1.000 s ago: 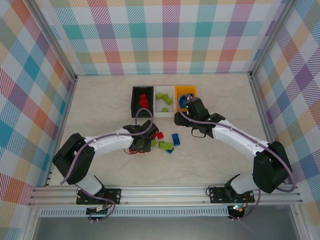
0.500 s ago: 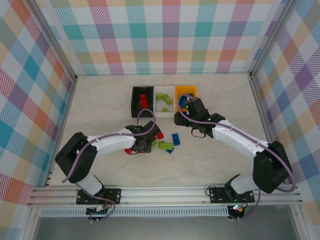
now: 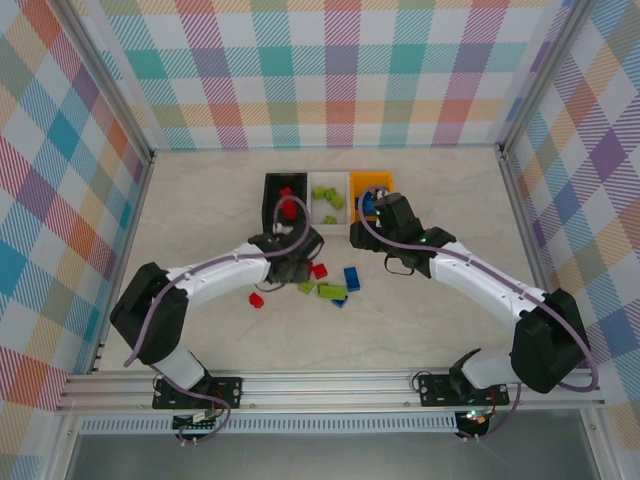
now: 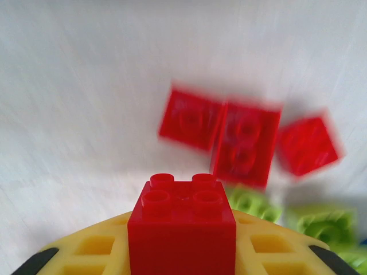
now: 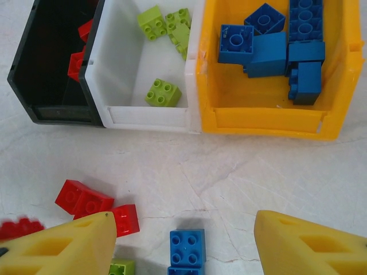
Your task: Sort the legos into containers by color
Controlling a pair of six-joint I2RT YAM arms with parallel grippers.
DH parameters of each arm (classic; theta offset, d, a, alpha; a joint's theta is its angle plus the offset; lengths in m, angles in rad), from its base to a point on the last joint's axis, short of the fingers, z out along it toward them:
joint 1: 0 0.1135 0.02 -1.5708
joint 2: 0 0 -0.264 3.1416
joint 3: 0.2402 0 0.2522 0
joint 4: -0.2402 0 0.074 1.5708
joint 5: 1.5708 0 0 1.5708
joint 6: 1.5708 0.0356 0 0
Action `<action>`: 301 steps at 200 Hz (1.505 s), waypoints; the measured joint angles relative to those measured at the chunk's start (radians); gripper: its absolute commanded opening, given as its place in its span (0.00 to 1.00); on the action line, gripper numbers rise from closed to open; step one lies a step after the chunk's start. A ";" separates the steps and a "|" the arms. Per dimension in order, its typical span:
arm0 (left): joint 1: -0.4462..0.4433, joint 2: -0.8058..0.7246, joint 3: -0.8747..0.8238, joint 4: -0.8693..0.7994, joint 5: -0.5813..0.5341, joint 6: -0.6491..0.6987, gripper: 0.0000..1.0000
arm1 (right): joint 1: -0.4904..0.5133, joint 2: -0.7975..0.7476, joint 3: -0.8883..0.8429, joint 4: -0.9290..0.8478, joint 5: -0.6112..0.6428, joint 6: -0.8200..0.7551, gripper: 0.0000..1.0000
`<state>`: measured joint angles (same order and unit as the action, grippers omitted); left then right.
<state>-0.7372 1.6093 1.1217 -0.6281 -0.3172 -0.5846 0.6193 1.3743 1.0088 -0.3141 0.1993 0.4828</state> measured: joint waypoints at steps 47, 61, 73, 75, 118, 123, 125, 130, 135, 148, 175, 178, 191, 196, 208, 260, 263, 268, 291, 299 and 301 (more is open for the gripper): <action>0.144 0.155 0.396 0.007 -0.132 0.026 0.31 | 0.000 0.000 0.000 0.000 0.002 0.000 0.65; 0.174 0.250 0.507 0.002 -0.162 0.030 0.31 | 0.000 0.000 0.000 -0.001 0.002 0.000 0.65; 0.197 0.336 0.590 -0.010 -0.180 0.032 0.31 | 0.000 0.000 0.000 -0.001 0.002 0.000 0.66; 0.201 0.351 0.603 -0.011 -0.183 0.033 0.31 | 0.000 0.000 0.000 -0.001 0.002 0.000 0.66; 0.250 0.558 0.797 -0.101 -0.209 0.036 0.33 | 0.000 -0.009 -0.028 0.000 -0.004 -0.001 0.66; 0.250 0.577 0.818 -0.112 -0.209 0.036 0.35 | 0.000 -0.011 -0.033 0.000 -0.007 -0.001 0.67; 0.252 0.583 0.828 -0.116 -0.209 0.036 0.36 | 0.000 -0.012 -0.035 -0.001 -0.010 -0.002 0.67; 0.255 0.599 0.848 -0.124 -0.208 0.036 0.38 | 0.000 -0.013 -0.040 -0.001 -0.014 -0.004 0.67; 0.256 0.610 0.860 -0.130 -0.208 0.036 0.41 | 0.000 -0.014 -0.043 -0.001 -0.018 -0.005 0.67; 0.257 0.620 0.869 -0.139 -0.200 0.031 0.53 | 0.000 -0.022 -0.051 -0.002 -0.037 -0.012 0.68; 0.251 0.599 0.842 -0.136 -0.174 0.024 0.65 | 0.000 -0.035 -0.053 -0.002 -0.092 -0.031 0.69; 0.250 0.591 0.832 -0.132 -0.171 0.024 0.66 | 0.000 -0.035 -0.053 -0.002 -0.098 -0.033 0.69; 0.243 0.541 0.773 -0.126 -0.154 0.023 0.71 | 0.004 -0.034 -0.053 -0.003 -0.131 -0.043 0.69; 0.240 0.517 0.748 -0.121 -0.149 0.020 0.75 | 0.008 -0.034 -0.053 -0.005 -0.142 -0.047 0.69; 0.228 0.436 0.670 -0.100 -0.130 0.012 0.83 | 0.022 -0.026 -0.053 -0.012 -0.163 -0.058 0.70; 0.100 -0.048 0.275 0.034 -0.064 -0.022 1.00 | 0.166 0.164 0.035 -0.105 -0.240 -0.182 0.70; 0.091 -0.074 0.250 0.037 -0.059 -0.026 1.00 | 0.174 0.181 0.045 -0.111 -0.241 -0.190 0.70; 0.080 -0.109 0.216 0.043 -0.053 -0.027 1.00 | 0.185 0.204 0.060 -0.120 -0.243 -0.204 0.70; 0.072 -0.244 0.063 0.045 -0.039 -0.033 1.00 | 0.228 0.289 0.113 -0.146 -0.233 -0.257 0.72; 0.073 -0.286 0.016 0.035 -0.039 -0.033 1.00 | 0.241 0.312 0.131 -0.159 -0.222 -0.274 0.72; 0.073 -0.296 0.005 0.031 -0.039 -0.034 1.00 | 0.245 0.319 0.137 -0.163 -0.219 -0.280 0.72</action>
<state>-0.6640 1.3136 1.1267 -0.5968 -0.3561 -0.6189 0.8642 1.6928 1.1454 -0.4770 -0.0193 0.2031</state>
